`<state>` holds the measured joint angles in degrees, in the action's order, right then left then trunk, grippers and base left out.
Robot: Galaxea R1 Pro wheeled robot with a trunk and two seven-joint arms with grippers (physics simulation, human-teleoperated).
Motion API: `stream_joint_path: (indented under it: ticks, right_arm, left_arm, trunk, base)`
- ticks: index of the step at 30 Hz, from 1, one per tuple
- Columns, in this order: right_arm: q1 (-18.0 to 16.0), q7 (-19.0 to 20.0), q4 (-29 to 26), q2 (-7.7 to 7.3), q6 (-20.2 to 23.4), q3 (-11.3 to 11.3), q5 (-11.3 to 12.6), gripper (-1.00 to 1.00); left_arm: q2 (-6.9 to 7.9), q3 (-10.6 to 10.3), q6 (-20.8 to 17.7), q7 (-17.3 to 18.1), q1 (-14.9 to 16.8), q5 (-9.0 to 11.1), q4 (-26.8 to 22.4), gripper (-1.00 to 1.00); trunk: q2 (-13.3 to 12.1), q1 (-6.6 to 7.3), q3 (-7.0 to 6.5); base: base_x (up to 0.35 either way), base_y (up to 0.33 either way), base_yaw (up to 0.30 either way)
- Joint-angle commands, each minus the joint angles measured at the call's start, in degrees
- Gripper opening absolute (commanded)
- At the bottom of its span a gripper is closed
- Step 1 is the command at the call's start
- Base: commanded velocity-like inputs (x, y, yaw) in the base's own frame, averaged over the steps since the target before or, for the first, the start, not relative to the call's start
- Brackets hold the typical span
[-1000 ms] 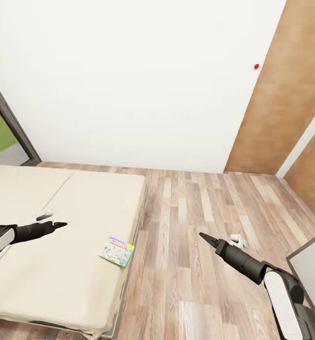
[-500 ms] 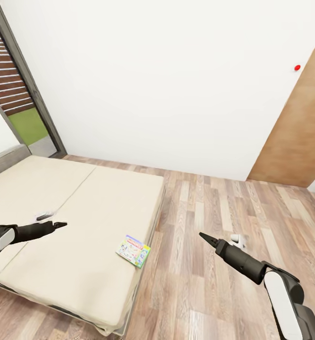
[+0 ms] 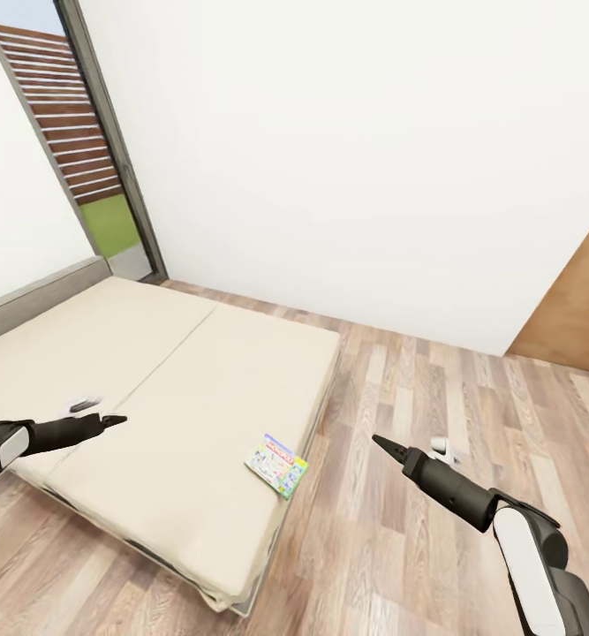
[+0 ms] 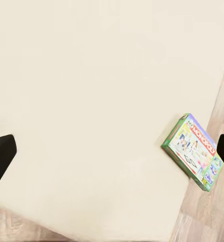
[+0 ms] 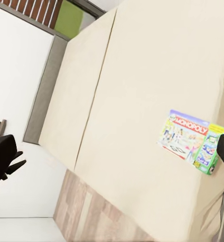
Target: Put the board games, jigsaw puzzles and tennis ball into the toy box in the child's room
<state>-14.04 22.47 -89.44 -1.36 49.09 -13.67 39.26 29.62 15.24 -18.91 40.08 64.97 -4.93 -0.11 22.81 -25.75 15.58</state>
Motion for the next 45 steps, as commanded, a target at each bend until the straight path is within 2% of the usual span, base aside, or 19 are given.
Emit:
stream_joint_path:
  ticks: [1,9,35,45]
  right_arm:
    - [-0.03,0.29,-0.03,0.00,0.31,-0.11,-0.14,1.00]
    - [-0.06,0.33,-0.03,-0.06,0.31,-0.14,-0.14,1.00]
    - [-0.04,0.47,-0.03,-0.14,0.36,-0.21,-0.14,1.00]
    - [-0.04,0.39,-0.03,-0.14,0.31,-0.21,-0.14,1.00]
  left_arm:
    - [0.00,0.49,-0.34,0.16,0.06,-0.51,0.00,1.00]
    - [-0.06,0.49,-0.34,0.25,0.06,-0.51,-0.02,1.00]
    - [-0.41,0.44,-0.26,0.23,0.06,-0.51,-0.06,1.00]
    - [-0.44,0.40,-0.34,0.17,0.04,-0.51,-0.07,1.00]
  trunk:
    - [0.11,-0.03,0.11]
    - [0.11,-0.03,0.11]
    - [0.11,-0.03,0.11]
    - [0.11,-0.03,-0.04]
  base:
    - [0.000,-0.006,0.292]
    - [0.000,-0.002,0.254]
    - [0.042,-0.027,0.017]
    - [0.108,-0.101,0.200]
